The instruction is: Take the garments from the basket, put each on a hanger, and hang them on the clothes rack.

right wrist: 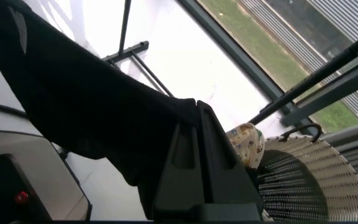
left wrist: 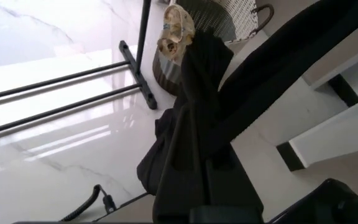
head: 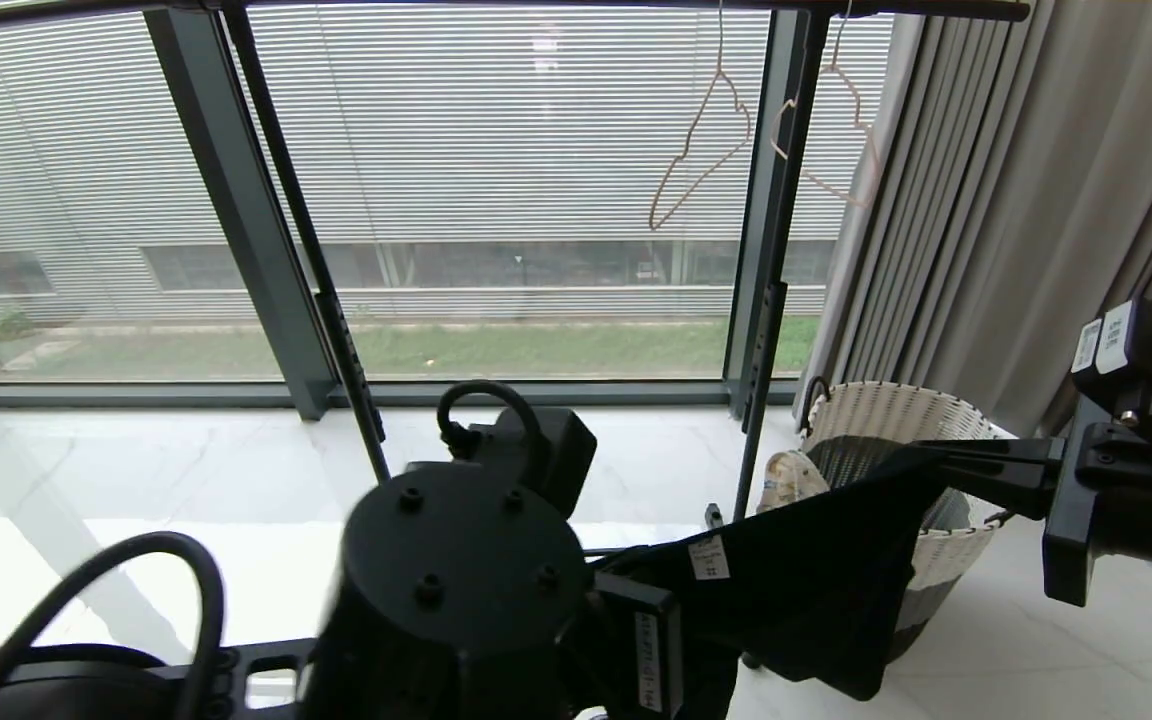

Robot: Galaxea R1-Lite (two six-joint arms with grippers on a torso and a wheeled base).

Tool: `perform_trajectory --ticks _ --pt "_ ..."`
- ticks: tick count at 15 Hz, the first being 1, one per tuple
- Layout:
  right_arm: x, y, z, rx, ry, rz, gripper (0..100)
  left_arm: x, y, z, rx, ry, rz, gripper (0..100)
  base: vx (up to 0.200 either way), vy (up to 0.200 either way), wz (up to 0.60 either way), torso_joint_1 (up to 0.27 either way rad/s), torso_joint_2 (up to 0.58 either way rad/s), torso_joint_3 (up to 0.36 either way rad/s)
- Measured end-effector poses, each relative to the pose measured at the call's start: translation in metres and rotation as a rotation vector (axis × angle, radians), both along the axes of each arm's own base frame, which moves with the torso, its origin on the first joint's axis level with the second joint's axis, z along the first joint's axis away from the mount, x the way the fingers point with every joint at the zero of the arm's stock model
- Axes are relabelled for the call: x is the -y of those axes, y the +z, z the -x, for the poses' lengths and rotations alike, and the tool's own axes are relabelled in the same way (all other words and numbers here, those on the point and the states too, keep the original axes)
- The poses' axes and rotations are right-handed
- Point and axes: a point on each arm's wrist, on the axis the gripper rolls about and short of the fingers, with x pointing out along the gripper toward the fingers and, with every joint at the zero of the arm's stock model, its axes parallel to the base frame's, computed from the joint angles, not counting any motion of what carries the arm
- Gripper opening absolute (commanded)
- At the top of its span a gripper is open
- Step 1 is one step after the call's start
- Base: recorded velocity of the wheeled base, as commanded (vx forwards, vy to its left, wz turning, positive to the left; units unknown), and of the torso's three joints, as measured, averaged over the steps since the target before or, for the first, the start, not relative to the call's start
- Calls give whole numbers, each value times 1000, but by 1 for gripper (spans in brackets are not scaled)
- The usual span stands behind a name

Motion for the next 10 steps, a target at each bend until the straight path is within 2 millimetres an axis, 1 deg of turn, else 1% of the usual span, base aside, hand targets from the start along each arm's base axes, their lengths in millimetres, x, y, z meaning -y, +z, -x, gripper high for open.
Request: perform_trajectory --ticks 2,3,4,6,7,10 --pt "-8 0 1 8 11 5 0 -29 9 11 1 -22 -143 0 0 0 0 0 0 0" --pt "-11 1 1 13 15 7 0 -42 17 15 24 -46 -219 0 0 0 0 0 0 0" --pt "-13 2 2 16 18 7 0 -50 29 17 56 -52 -227 0 0 0 0 0 0 0" --pt "-14 5 1 26 11 4 0 -55 49 14 129 -54 -229 0 0 0 0 0 0 0" --pt "-14 6 1 32 2 3 0 -53 55 11 176 -74 -269 0 0 0 0 0 0 0" --pt "-13 13 1 53 -6 -9 0 -46 61 2 285 -121 -361 0 0 0 0 0 0 0"
